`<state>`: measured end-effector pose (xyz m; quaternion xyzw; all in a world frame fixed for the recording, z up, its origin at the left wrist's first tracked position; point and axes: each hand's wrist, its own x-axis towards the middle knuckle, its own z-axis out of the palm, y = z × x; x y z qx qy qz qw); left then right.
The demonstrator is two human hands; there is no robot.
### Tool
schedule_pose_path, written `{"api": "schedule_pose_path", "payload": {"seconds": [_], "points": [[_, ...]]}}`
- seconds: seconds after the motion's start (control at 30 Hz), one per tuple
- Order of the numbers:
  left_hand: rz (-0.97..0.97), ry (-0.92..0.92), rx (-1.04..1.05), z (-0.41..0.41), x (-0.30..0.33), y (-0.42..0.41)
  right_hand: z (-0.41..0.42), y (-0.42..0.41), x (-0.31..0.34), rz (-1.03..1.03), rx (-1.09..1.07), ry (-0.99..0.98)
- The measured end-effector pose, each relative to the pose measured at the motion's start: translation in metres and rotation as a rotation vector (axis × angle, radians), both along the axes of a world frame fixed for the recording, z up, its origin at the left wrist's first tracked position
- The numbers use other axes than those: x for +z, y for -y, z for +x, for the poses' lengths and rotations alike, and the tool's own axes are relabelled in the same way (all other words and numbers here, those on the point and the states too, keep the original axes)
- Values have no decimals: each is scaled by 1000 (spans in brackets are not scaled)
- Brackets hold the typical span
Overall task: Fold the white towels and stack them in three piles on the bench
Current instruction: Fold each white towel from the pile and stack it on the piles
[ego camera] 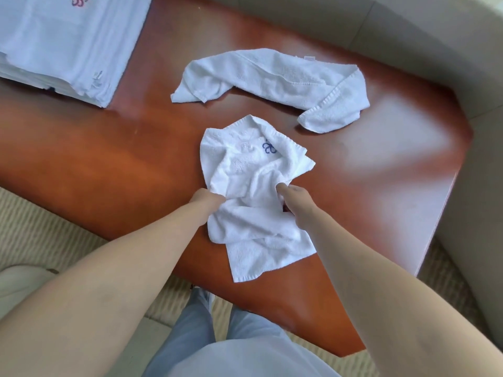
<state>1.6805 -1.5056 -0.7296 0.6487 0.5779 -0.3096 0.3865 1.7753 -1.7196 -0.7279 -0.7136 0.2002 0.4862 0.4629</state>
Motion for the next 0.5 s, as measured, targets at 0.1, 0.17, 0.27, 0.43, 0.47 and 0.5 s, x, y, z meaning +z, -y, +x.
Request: {"api": "schedule_pose_path", "payload": {"seconds": [0.1, 0.17, 0.27, 0.43, 0.47, 0.5], "points": [[-90, 85, 35, -7, 0, -2, -3, 5, 1, -35, 7, 41], [-122, 164, 97, -15, 9, -11, -4, 6, 9, 39, 2, -26], [-157, 233, 131, -26, 26, -28, -10, -1, 27, 140, -2, -82], [-193, 295, 104, -45, 53, -51, -35, -17, 50, 282, 5, -20], [-206, 313, 92, -49, 58, -55, -42, -22, 54, 249, 2, 4], [-221, 335, 76, -52, 65, -59, -49, -27, 58, 185, 11, 54]]}}
